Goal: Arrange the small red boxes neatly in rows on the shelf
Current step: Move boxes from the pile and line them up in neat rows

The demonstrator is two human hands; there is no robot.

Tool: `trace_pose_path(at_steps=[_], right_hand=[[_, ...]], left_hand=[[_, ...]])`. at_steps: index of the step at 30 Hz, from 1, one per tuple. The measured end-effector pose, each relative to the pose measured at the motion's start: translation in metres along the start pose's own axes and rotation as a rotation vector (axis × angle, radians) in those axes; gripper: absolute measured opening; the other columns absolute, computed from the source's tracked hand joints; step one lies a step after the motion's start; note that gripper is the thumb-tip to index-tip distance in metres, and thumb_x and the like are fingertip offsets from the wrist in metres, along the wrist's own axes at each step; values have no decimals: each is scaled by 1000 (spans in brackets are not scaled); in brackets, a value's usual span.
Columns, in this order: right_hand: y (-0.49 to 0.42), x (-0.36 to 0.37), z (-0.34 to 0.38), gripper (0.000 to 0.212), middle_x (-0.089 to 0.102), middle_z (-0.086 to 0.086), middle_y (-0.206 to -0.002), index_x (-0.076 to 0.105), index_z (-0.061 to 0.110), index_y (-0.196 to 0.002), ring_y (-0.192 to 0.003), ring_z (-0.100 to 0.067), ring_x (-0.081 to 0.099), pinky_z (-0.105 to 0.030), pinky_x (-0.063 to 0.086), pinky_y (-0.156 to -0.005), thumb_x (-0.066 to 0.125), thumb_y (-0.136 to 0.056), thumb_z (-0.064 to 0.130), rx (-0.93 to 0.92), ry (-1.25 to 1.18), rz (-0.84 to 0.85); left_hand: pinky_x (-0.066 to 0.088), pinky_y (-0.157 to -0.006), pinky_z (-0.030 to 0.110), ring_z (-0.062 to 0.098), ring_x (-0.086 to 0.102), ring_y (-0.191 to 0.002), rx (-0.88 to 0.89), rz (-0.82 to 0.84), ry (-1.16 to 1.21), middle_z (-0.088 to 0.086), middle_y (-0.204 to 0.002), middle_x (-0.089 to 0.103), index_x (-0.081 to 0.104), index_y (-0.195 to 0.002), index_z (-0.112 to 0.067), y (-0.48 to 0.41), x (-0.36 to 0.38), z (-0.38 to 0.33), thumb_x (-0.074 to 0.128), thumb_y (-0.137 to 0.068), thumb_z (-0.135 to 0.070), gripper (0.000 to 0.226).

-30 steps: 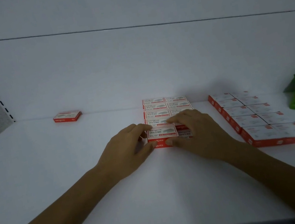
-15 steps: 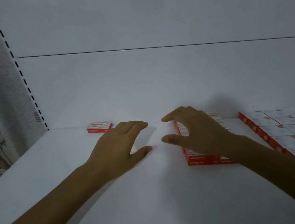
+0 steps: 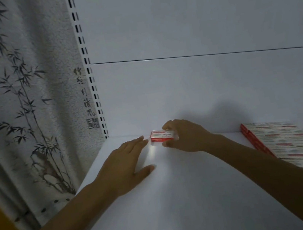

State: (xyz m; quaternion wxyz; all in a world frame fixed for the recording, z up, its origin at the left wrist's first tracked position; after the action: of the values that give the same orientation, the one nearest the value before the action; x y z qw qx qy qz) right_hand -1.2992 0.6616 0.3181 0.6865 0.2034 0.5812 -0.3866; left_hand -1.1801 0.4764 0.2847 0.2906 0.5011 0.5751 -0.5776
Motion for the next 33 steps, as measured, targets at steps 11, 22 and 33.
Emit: trace_pose_path(at_steps=[11, 22, 33], right_hand=[[30, 26, 24, 28, 56, 2, -114, 57, 24, -116, -104, -17, 47, -33, 43, -85, 53, -90, 33, -27, 107, -102], [115, 10, 31, 50, 51, 11, -120, 47, 27, -128, -105, -7, 48, -24, 40, -90, 60, -83, 44, 72, 81, -95], [116, -10, 24, 33, 64, 16, -82, 62, 26, -95, -67, -1, 60, -27, 52, -60, 65, -74, 52, 220, -159, -401]], left_hand=[[29, -107, 32, 14, 27, -136, 101, 78, 149, -4, -151, 28, 25, -145, -23, -34, 10, 8, 53, -86, -52, 71], [41, -95, 33, 11, 48, -111, 284, 267, 262, -7, -123, 54, 53, -120, -25, -29, 18, -13, 61, -78, -57, 53], [49, -95, 35, 15, 67, -98, -250, 454, 1313, 3, -110, 69, 52, -124, -15, -31, -4, -50, 53, -92, -36, 38]])
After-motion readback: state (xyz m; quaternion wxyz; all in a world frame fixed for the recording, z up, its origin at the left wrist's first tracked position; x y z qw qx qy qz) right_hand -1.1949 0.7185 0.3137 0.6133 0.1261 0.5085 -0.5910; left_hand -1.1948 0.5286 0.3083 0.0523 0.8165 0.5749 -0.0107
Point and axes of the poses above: each hand's wrist, its own y-axis away from the middle knuckle, its own x-axis out of the palm, z = x × y, the point moved 1 cm from there along -y, towards the middle knuckle
